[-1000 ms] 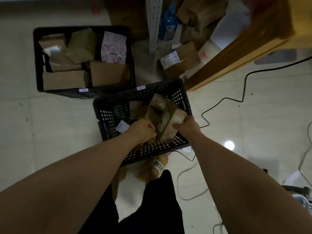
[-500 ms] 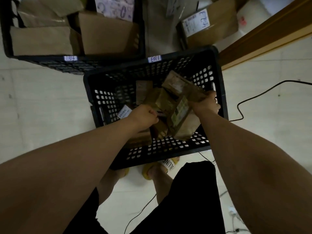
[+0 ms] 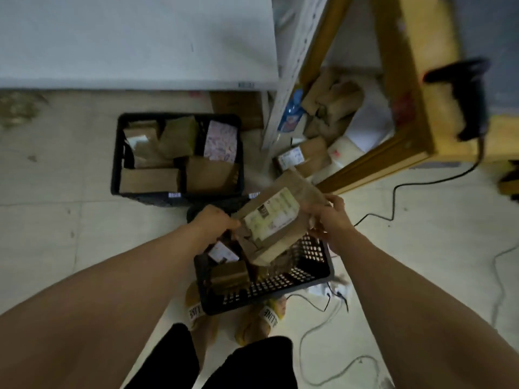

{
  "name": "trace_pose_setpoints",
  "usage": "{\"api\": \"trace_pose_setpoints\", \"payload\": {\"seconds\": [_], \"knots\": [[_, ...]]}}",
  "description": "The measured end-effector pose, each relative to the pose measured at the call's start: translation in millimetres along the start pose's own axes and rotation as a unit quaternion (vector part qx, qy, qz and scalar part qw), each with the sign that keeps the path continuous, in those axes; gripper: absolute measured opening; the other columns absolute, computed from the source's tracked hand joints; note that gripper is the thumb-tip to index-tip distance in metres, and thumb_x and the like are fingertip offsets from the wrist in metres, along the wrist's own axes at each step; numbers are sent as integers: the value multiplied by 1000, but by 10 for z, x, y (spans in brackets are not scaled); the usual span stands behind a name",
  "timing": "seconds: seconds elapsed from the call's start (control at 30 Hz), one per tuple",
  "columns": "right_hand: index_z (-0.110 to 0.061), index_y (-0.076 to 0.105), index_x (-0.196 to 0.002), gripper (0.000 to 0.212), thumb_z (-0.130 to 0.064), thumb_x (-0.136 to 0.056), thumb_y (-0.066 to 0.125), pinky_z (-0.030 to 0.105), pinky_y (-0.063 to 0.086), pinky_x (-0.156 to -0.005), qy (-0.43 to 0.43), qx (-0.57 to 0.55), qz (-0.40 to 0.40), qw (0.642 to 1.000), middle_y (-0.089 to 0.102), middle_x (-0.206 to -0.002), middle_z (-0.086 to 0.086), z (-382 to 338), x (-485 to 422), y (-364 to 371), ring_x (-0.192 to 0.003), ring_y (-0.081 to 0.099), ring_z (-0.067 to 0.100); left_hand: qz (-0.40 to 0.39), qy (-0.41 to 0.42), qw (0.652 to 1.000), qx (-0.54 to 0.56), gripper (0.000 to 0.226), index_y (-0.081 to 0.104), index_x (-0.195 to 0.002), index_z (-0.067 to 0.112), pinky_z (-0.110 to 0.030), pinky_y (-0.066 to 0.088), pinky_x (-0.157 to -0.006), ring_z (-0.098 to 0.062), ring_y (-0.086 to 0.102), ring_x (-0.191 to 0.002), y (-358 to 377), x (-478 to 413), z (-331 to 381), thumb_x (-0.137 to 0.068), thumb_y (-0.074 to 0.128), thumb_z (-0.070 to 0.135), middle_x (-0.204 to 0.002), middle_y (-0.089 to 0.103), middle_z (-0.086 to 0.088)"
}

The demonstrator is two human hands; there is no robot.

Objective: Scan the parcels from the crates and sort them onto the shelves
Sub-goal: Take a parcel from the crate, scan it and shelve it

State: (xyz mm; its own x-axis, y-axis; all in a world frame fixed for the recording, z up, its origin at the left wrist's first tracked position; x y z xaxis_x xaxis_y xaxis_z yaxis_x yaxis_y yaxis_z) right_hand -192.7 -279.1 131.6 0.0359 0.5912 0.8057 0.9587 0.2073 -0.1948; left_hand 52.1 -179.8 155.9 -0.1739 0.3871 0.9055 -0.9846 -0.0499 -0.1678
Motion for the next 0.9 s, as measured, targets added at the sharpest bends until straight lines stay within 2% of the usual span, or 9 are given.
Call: {"api": "trace_pose_setpoints", "payload": {"seconds": [0.1, 0.2, 0.27, 0.33, 0.4, 0.47, 0.63, 0.77, 0.9], "knots": [[-28, 47, -126, 61, -18, -78, 83, 48, 61, -75, -38, -105, -54, 992, 57, -129, 15, -513, 639, -9, -112, 61, 35, 4, 37, 993, 109, 96, 30, -156, 11, -38, 41, -99, -32, 45, -136, -440, 555, 206, -81, 85, 35, -152, 43, -8], [-27, 46, -124, 61, -18, -76, 82, 55, 55, -94, -83, -165, -111, 977, 64, -128, 16, -1022, 1177, 17, -112, 66, 37, -27, 64, 984, 164, 116, 51, -143, 23, -52, 41, -108, -29, 56, -125, -854, 793, 308, -42, 96, 59, -137, 62, -3], [-28, 46, -128, 60, -19, -80, 80, 46, 60, -84, -113, -174, -136, 969, 73, -115, 13, -1324, 1470, 48, -100, 73, 31, -58, 96, 973, 203, 72, 66, -125, 18, -52, 40, -108, -29, 63, -117, -1029, 1378, 569, -62, 88, 45, -121, 71, -7], [-27, 47, -135, 65, -22, -80, 81, 41, 62, -78, -136, -164, -151, 965, 75, -110, 13, -1587, 1698, 82, -93, 75, 27, -96, 135, 960, 226, 18, 73, -101, 13, -43, 50, -87, -23, 75, -87, -1124, 1836, 776, -86, 70, 23, -102, 77, -12], [-22, 46, -143, 79, -24, -74, 85, 45, 61, -86, -155, -146, -175, 961, 73, -116, 17, -1824, 1877, 109, -96, 73, 28, -137, 182, 941, 250, 11, 71, -94, 10, -36, 50, -66, -20, 71, -64, -1208, 2056, 908, -88, 63, 13, -87, 75, -11], [-19, 47, -145, 87, -23, -68, 87, 46, 60, -88, -167, -138, -202, 955, 73, -112, 18, -2049, 2028, 114, -98, 72, 29, -136, 214, 932, 258, 19, 70, -102, 9, -37, 57, -66, -23, 72, -72, -1298, 2187, 997, -84, 64, 11, -91, 77, -11], [-21, 45, -146, 84, -24, -72, 85, 47, 59, -84, -211, -138, -250, 935, 72, -98, 8, -2549, 2247, 108, -83, 70, 22, -142, 263, 921, 248, 68, 64, -131, 7, -55, 47, -106, -37, 63, -122, -1428, 2383, 1124, -67, 85, 13, -129, 68, -18], [-23, 48, -143, 79, -30, -74, 85, 47, 58, -79, -260, -126, -262, 921, 75, -105, 5, -2926, 2354, 57, -81, 75, 20, -104, 275, 929, 225, 57, 66, -126, 7, -55, 45, -109, -35, 65, -117, -1303, 2496, 1234, -71, 76, 6, -122, 72, -16], [-26, 51, -141, 83, -31, -68, 90, 61, 53, -94, -289, -86, -280, 912, 67, -131, 12, -3241, 2380, -111, -114, 68, 34, -101, 281, 935, 193, 42, 70, -115, 16, -51, 51, -98, -26, 69, -105, -1113, 2587, 1394, -74, 74, 6, -116, 75, -10]]}}
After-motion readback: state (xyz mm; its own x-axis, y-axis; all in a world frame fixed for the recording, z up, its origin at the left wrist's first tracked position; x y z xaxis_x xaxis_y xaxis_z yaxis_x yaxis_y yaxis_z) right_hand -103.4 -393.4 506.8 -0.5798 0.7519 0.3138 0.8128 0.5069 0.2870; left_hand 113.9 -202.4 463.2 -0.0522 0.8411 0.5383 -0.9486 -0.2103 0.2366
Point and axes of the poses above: each hand's wrist, its own x-axis away from the middle knuckle, its own y-axis out of the palm, z = x × y, the point moved 1 cm from there along -x, towards the middle knuckle
